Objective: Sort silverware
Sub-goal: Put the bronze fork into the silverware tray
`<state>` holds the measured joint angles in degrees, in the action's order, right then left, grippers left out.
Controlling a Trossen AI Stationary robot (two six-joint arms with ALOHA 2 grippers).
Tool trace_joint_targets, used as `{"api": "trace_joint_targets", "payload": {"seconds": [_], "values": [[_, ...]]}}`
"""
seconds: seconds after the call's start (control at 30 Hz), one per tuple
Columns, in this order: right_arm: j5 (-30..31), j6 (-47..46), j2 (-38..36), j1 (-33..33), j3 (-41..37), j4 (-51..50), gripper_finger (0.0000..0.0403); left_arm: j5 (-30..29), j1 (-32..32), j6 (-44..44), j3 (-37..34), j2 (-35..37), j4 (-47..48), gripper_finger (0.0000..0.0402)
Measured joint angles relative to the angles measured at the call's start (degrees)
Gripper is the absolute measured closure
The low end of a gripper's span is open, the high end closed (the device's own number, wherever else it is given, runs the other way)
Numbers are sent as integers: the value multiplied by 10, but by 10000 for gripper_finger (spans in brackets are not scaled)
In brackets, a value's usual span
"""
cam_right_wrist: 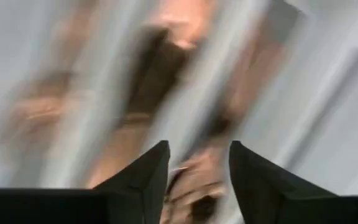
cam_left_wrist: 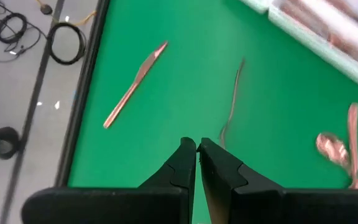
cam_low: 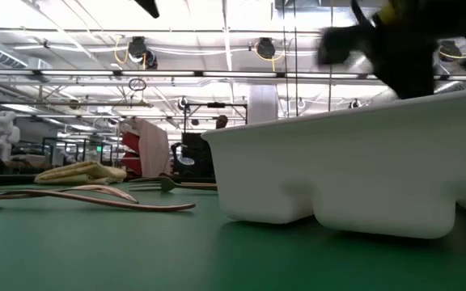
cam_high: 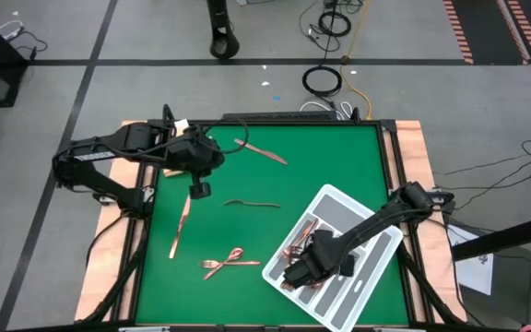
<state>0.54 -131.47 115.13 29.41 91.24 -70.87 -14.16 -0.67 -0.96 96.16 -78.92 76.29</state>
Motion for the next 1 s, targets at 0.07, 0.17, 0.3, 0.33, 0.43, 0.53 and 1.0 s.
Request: {"api": "trace_joint_targets", "payload": {"seconds": [0.07, 0.17, 0.3, 0.33, 0.43, 0.53, 1.0], "values": [[69, 24, -5, 1, 43, -20, 234, -9, -3, 0, 0, 13, -1, 370], [192, 94, -16, -5, 121, -77, 228, 0, -18, -22, 0, 50, -29, 370], [267, 290, -18, -45, 226, -163, 230, 53, -41, -91, 0, 116, -36, 370], [266, 360, -18, -62, 244, -168, 230, 60, -42, -112, 0, 131, -26, 370], [264, 574, -18, -121, 274, -152, 231, 63, -27, -172, 0, 167, -5, 370], [230, 749, -17, -179, 275, -98, 230, 51, -4, -220, 0, 193, 15, 370], [23, 1045, 138, -146, 278, 148, 229, 6, 133, -358, -1, 204, 126, 370]]}}
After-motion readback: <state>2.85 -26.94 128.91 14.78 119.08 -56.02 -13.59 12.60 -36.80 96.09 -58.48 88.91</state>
